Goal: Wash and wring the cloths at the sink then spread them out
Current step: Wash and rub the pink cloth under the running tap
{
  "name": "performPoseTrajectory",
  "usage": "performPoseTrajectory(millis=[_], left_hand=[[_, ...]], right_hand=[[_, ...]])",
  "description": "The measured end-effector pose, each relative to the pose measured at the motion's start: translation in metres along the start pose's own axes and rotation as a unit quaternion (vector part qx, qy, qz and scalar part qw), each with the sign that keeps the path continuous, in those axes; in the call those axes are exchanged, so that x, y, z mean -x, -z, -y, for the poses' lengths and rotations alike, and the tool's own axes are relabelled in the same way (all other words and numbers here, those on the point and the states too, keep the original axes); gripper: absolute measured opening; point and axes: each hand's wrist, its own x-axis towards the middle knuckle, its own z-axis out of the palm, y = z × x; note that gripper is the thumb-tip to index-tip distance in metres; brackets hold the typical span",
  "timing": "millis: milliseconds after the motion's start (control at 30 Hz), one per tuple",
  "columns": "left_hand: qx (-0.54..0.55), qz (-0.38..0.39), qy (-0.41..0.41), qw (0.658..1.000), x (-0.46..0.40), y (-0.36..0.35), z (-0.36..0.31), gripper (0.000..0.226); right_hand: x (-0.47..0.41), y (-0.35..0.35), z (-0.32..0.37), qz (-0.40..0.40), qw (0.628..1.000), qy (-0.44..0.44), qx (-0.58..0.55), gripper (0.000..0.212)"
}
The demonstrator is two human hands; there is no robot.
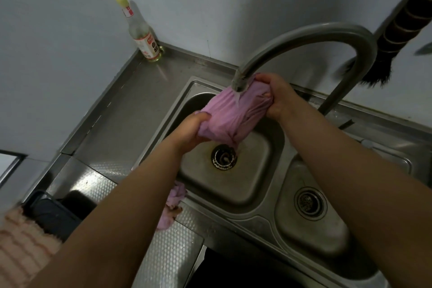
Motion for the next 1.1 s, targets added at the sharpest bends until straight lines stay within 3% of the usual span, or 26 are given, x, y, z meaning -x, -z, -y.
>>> performPoseTrajectory(millis=[133, 233, 300, 367, 433, 500, 600, 767, 867, 1000, 1100], left_hand=[[0.181, 0.063, 0.007, 0.981, 0.002, -0.005, -0.001, 0.046], [0.297, 0.062, 0.022, 0.953, 0.004, -0.025, -0.005, 0.050], [0.337, 0.037, 0.033, 0.940, 0.001, -0.036, -0.007, 0.053], [0.354, -0.001, 0.041, 0.934, -0.001, -0.044, -0.010, 0.051], [0.352, -0.016, 0.058, 0.934, -0.001, -0.052, -0.009, 0.050], [0.306, -0.030, 0.068, 0.949, 0.003, -0.064, -0.009, 0.040], [0.178, -0.047, 0.061, 0.981, 0.008, -0.078, -0.005, 0.028], [0.135, -0.057, 0.081, 0.986, 0.010, -0.091, -0.003, 0.049], [0.090, -0.029, 0.092, 0.991, 0.012, -0.085, 0.000, 0.052], [0.028, -0.006, 0.102, 0.994, 0.012, -0.047, -0.013, 0.036], [0.052, -0.012, 0.098, 0.994, 0.015, -0.016, -0.032, 0.037]], right_hand=[[0.004, -0.002, -0.006, 0.018, 1.000, 0.013, -0.020, 0.015], [0.015, -0.014, -0.023, 0.089, 0.996, 0.024, 0.003, 0.018], [0.027, -0.023, -0.039, 0.148, 0.985, 0.034, 0.084, 0.020], [0.040, -0.031, -0.056, 0.129, 0.955, 0.081, 0.254, 0.022], [0.040, -0.031, -0.073, 0.045, 0.921, 0.164, 0.351, 0.033], [0.039, -0.030, -0.081, 0.003, 0.927, 0.188, 0.324, 0.038], [0.035, -0.034, -0.079, -0.030, 0.922, 0.233, 0.309, 0.020], [0.011, -0.036, -0.057, -0.126, 0.944, 0.211, 0.220, 0.024], [-0.003, -0.032, -0.052, -0.124, 0.947, 0.184, 0.234, 0.024], [0.006, -0.019, -0.047, -0.070, 0.920, 0.182, 0.340, 0.029], [0.008, -0.007, -0.047, -0.035, 0.894, 0.180, 0.409, 0.030]])
